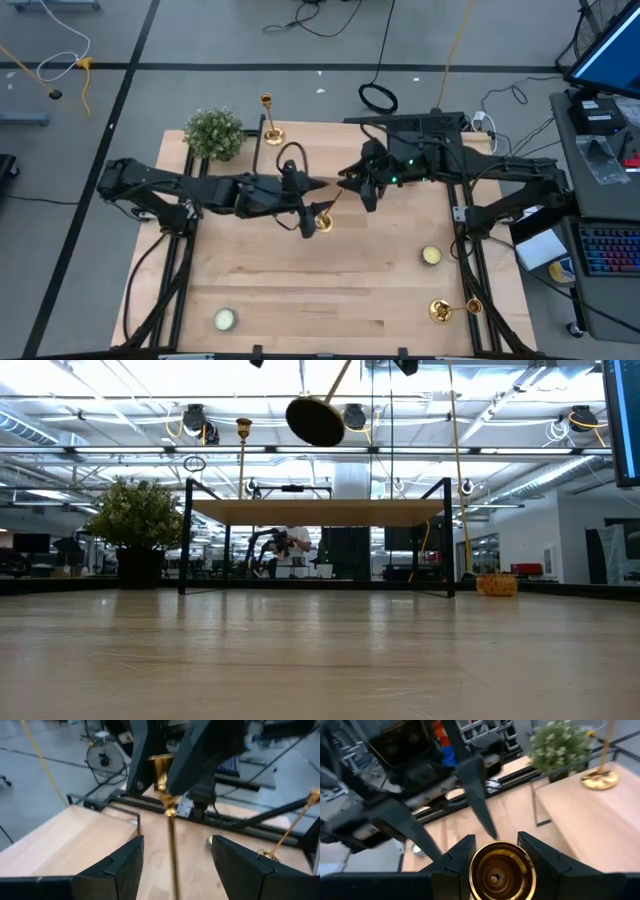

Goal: Pick & Place candle stick holders
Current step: Put the top gold candle holder on the shelf

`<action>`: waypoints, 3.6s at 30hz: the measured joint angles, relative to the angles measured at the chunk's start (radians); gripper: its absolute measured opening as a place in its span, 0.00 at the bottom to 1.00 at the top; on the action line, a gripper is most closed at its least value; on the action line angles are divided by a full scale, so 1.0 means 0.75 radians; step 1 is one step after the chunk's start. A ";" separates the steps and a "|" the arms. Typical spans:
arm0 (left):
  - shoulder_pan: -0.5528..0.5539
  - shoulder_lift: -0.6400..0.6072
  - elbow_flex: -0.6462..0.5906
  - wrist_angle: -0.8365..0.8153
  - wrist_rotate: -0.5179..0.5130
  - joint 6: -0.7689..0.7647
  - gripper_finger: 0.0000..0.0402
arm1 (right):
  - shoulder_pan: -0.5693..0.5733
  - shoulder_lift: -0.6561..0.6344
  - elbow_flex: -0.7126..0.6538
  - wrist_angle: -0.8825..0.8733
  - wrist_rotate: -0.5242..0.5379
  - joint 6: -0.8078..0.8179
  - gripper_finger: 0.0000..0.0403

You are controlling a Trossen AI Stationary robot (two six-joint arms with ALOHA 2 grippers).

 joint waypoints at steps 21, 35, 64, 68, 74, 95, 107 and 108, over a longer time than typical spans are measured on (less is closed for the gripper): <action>-0.009 0.072 0.032 0.045 0.063 -0.115 0.58 | 0.123 0.097 0.000 0.073 0.000 0.031 0.32; 0.015 0.087 0.032 0.022 0.084 -0.150 0.58 | 0.123 0.111 0.000 0.149 -0.030 0.038 0.32; 0.068 0.087 0.030 0.015 0.296 -0.214 0.07 | 0.121 0.109 0.000 0.127 -0.035 -0.019 0.37; 0.068 0.087 0.031 -0.004 0.295 -0.213 0.07 | 0.122 0.110 -0.001 0.129 -0.035 -0.021 0.41; 0.056 0.087 0.031 -0.032 0.292 -0.217 0.07 | 0.122 0.110 -0.002 0.167 -0.038 -0.021 0.49; -0.104 -0.084 0.032 -0.354 -0.546 -0.254 0.07 | 0.120 0.042 0.000 0.342 -0.028 -0.286 0.54; -0.029 -0.176 0.031 -0.358 -1.097 -0.072 0.07 | 0.120 -0.033 0.000 0.355 -0.023 -0.513 0.53; -0.011 -0.176 0.028 -0.351 -1.099 -0.072 0.07 | 0.120 -0.033 0.000 0.354 -0.023 -0.517 0.53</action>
